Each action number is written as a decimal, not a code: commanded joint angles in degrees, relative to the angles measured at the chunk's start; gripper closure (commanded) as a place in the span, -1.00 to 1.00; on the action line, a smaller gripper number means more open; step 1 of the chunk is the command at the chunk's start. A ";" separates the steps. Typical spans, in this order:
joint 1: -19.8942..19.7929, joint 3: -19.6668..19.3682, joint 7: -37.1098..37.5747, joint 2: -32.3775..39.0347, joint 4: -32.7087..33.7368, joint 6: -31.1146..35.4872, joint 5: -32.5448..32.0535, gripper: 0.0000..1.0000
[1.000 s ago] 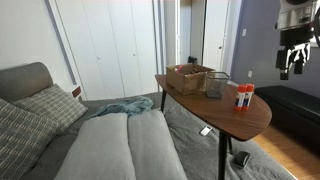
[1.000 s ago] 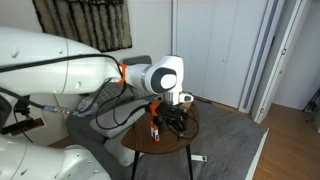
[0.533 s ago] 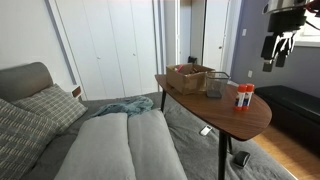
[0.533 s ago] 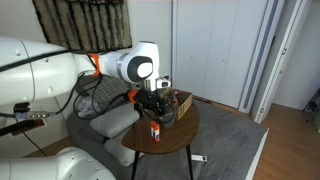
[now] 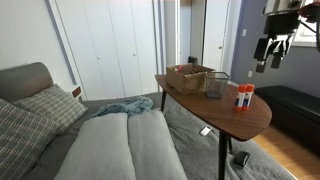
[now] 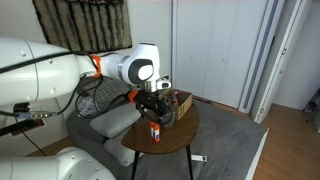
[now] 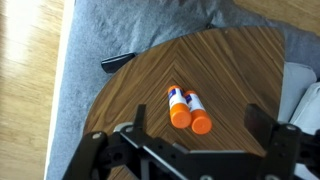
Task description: Put the two orange bottles in the bin
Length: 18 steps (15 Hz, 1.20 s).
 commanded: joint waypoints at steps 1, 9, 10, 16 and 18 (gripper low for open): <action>-0.85 1.70 7.05 1.87 -1.46 6.38 3.22 -1.00; -1.20 4.23 16.50 6.97 -2.25 9.04 4.21 -1.00; -0.94 4.06 16.63 7.44 -2.50 9.85 4.93 -1.00; -1.24 4.01 16.80 9.66 -3.79 15.53 6.31 -1.00; -1.48 4.00 16.92 10.12 -4.08 16.79 6.05 -1.00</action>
